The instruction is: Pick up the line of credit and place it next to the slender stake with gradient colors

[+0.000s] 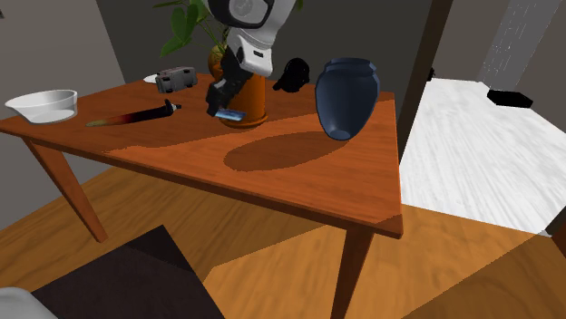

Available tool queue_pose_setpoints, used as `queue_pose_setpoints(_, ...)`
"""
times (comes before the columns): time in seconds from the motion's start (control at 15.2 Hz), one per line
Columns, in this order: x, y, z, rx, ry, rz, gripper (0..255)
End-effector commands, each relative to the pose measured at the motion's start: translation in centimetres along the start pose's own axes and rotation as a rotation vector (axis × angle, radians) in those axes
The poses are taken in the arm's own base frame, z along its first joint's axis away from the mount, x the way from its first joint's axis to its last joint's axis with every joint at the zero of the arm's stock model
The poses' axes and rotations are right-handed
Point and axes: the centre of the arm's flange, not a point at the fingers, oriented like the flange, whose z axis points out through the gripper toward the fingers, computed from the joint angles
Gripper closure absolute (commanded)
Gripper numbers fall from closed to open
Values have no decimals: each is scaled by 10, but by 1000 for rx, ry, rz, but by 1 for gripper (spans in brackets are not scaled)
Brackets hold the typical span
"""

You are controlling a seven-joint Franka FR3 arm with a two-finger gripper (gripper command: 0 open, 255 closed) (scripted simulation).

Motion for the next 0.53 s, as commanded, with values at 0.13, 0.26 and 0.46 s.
queue_pose_setpoints(0.13,-44,6,29,0,0,1,255)
queue_pose_setpoints(0.26,-65,9,43,0,0,1,255)
queue_pose_setpoints(0.46,-98,13,65,0,0,1,255)
